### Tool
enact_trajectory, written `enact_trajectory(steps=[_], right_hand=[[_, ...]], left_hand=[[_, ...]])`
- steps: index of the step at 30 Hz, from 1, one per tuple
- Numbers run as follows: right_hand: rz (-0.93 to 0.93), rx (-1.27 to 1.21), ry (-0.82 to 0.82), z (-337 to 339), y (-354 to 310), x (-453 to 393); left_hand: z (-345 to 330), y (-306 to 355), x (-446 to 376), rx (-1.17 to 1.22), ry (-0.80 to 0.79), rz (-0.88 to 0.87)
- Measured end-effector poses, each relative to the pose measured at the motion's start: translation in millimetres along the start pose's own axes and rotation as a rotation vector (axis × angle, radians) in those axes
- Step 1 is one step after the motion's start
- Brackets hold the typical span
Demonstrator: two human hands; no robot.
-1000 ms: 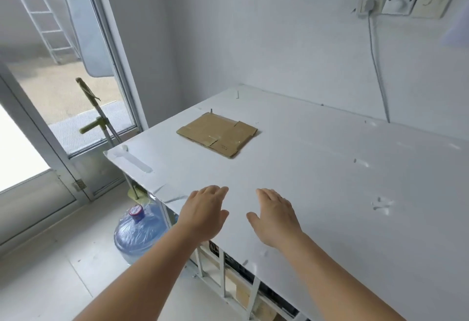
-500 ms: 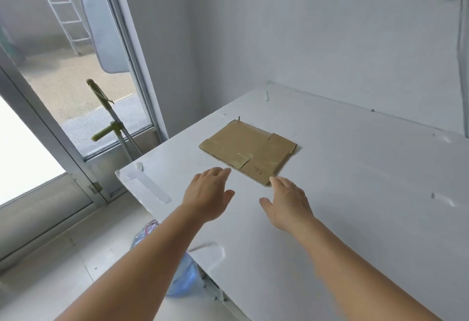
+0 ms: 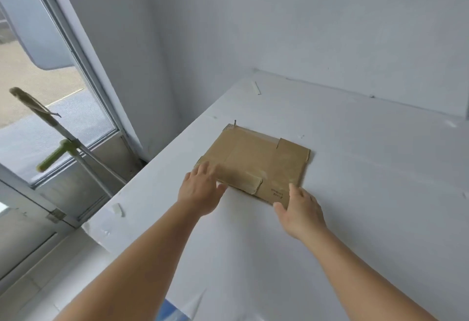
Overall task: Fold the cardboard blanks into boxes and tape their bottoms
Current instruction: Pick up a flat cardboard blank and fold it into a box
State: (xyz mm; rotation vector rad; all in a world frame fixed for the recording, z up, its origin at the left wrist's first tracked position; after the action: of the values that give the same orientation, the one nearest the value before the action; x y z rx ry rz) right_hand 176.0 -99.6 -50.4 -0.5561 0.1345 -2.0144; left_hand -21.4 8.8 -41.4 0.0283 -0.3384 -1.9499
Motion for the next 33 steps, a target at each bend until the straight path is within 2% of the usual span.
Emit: enact_trajectory(steps=[4,7,12,18,24,33], right_hand=[[-0.136,-0.058,0.043,-9,-9,-14],[-0.220,-0.080,0.070,-15,-13,-19],[-0.258,-0.141,0.133,-19,-15,-25],[-0.266,-0.352,0.217,-13,-5,-12],[-0.260,-0.521,0.374,8,24,25],[-0.310,-0.533,0.540,48,109,111]], left_hand=[[-5,-18,-31,-0.037,-0.021,-0.063],[-13,-28,-48,-0.042,-0.071,-0.034],[-20,-33,-58,0.037,-0.097,-0.032],[-10,-23,-47,0.156,-0.061,-0.086],[-3,16,-25,0.261,-0.023,-0.190],[-11,117,30,0.320,-0.003,-0.351]])
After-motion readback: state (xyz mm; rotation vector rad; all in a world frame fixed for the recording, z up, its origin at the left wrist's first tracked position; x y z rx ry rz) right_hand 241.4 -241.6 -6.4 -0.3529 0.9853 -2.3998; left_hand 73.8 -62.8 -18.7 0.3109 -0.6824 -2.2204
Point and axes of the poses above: each hand's wrist, its own x-axis away from the middle knuckle, its own z-axis out of the back of the hand, y = z × x, the point moved 3 cm from there along -x, towards the middle knuckle, and after that the axes turned 3 degrees about -y, right-handed, at the moved point
